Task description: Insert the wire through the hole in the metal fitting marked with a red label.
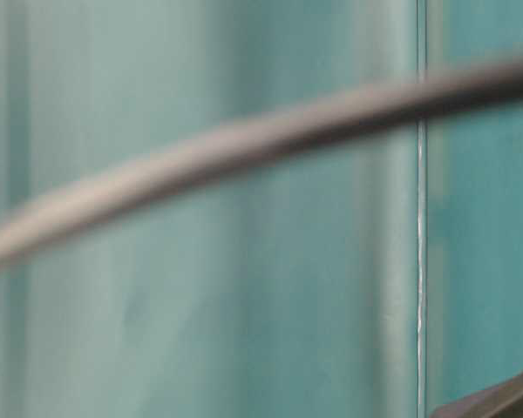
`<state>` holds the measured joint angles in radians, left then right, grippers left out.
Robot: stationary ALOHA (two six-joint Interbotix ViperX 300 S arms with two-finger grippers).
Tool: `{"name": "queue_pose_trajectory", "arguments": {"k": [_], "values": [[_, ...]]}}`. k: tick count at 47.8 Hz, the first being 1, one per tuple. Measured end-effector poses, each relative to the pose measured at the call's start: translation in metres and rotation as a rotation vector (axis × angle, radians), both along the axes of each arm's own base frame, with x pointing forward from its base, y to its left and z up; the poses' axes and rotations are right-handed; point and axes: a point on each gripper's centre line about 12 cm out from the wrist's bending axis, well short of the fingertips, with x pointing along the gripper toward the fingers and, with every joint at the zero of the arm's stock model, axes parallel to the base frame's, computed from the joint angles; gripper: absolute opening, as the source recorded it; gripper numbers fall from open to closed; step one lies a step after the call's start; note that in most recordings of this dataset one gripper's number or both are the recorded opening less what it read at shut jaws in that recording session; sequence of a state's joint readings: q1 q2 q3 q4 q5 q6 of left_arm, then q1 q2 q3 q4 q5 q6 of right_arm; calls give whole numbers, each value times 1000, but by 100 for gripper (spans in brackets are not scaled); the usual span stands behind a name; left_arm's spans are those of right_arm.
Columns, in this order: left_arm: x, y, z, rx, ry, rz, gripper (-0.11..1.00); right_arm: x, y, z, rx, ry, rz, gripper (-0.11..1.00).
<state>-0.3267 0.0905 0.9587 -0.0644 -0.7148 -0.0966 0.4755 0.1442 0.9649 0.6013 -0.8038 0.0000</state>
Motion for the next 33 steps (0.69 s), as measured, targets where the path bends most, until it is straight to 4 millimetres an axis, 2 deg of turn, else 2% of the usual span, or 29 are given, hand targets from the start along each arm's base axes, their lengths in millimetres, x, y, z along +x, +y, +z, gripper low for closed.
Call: {"name": "queue_pose_trajectory", "arguments": {"k": [8,33], "values": [[8,-1,-17,7,35,6,61,1,1,1,0,-3,2,-1],[15,4,-25,6,25,26,61,1,2,-2,-4,3,3,-1]]}}
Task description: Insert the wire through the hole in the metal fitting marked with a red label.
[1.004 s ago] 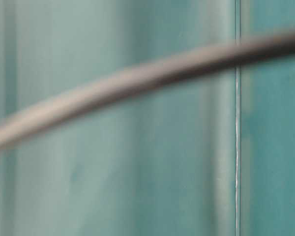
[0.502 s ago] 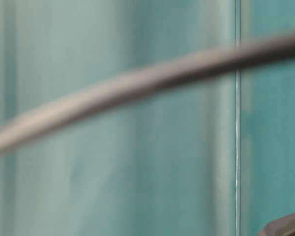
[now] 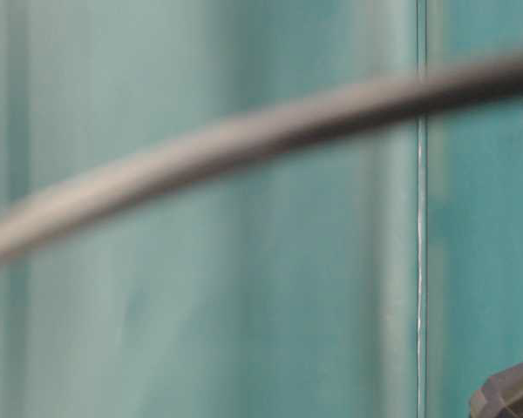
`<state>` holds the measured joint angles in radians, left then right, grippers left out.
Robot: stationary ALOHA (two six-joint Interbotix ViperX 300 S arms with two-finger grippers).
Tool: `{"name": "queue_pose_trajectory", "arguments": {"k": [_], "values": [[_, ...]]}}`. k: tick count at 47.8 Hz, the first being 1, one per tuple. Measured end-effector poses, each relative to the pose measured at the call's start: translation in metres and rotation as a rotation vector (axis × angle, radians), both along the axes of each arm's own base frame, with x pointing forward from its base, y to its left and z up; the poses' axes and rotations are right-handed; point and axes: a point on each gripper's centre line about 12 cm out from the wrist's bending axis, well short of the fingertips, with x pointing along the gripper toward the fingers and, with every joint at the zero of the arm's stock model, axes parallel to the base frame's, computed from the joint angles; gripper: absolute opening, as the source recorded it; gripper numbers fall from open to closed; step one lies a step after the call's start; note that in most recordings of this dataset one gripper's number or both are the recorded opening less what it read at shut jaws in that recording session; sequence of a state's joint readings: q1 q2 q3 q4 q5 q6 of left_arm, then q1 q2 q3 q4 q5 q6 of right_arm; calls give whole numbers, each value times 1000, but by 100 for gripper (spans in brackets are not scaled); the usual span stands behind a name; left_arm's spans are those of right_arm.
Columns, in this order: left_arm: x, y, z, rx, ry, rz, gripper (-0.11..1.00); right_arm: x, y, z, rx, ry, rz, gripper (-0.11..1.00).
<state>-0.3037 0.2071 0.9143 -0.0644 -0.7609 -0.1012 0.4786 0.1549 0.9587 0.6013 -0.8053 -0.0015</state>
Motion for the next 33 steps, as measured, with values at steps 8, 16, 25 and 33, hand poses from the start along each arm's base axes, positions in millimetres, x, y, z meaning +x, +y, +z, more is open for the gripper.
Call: {"name": "queue_pose_trajectory", "arguments": {"k": [8,16,25,33], "values": [[1,1,0,0,-1,5,61,0,0,-1,-5,0,0,-1],[2,1,0,0,-1,5,61,1,0,-2,-7,-7,-2,-1],[2,1,0,-1,-3,5,61,2,1,-2,-10,-9,-1,-1],[2,3,1,-1,-4,9,61,3,0,-1,-10,-14,-4,-1]]}}
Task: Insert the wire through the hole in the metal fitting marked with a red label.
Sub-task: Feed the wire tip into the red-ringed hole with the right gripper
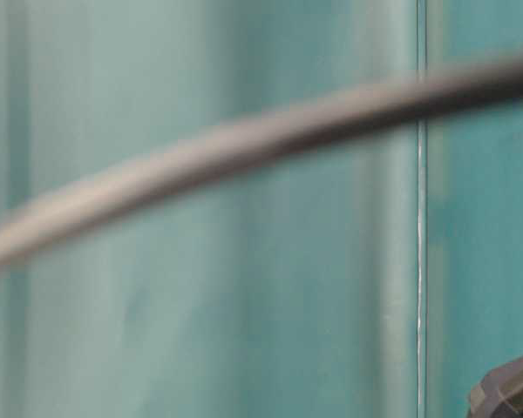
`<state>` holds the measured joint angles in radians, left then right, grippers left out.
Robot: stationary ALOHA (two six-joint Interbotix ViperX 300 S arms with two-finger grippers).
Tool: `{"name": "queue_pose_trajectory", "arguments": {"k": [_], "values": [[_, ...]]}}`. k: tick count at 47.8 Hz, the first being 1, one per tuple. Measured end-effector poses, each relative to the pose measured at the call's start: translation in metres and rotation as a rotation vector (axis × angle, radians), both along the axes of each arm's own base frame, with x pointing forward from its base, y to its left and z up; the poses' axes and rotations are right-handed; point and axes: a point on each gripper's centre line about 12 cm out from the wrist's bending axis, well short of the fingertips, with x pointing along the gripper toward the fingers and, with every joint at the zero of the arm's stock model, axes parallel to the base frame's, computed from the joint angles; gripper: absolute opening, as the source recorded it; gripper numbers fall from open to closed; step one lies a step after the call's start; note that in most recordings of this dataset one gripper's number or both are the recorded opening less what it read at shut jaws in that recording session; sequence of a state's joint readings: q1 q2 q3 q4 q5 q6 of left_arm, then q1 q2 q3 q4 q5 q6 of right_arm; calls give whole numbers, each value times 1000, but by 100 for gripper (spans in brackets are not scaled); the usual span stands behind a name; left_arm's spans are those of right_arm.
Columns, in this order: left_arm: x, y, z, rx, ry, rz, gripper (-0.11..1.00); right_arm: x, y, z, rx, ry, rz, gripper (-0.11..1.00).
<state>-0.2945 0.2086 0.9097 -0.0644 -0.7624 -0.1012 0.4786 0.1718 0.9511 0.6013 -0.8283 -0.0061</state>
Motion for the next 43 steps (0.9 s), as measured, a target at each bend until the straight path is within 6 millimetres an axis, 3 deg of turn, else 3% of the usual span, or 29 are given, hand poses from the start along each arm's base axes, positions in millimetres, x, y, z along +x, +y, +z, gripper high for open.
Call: {"name": "queue_pose_trajectory", "arguments": {"k": [43], "values": [[0,1,0,0,2,3,61,0,-3,-6,-11,10,-8,-1]]}}
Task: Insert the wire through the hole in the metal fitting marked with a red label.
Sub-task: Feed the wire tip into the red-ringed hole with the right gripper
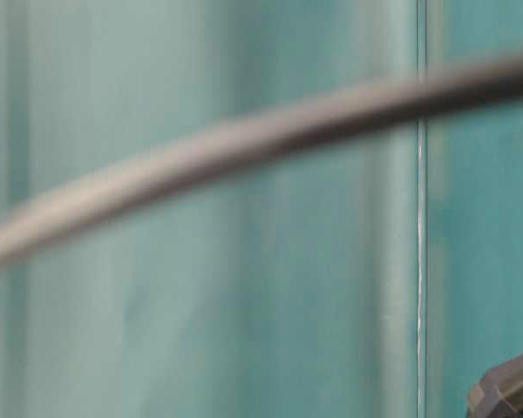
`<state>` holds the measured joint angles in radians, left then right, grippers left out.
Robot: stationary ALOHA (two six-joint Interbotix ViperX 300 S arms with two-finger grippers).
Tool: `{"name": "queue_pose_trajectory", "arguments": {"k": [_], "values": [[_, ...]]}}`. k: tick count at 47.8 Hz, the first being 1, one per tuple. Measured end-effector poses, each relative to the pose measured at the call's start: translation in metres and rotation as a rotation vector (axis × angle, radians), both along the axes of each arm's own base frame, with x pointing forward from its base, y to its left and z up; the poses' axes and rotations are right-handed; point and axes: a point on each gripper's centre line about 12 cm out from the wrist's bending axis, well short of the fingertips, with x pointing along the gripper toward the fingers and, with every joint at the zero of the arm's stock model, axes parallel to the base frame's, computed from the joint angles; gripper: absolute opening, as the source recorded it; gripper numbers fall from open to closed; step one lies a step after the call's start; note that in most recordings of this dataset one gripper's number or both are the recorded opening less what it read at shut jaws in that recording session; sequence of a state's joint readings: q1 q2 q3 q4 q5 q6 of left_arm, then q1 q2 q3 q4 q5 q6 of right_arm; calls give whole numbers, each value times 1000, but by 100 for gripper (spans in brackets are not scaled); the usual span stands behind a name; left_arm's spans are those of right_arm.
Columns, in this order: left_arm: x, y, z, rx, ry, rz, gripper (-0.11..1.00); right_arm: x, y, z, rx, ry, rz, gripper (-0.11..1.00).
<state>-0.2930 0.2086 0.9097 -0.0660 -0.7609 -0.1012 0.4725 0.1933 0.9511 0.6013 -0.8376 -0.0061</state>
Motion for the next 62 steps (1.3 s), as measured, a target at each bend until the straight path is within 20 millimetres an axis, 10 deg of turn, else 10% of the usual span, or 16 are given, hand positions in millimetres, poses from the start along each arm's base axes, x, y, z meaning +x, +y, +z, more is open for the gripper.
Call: {"name": "queue_pose_trajectory", "arguments": {"k": [62], "values": [[0,0,0,0,0,0,61,0,0,3,-9,-25,15,-1]]}}
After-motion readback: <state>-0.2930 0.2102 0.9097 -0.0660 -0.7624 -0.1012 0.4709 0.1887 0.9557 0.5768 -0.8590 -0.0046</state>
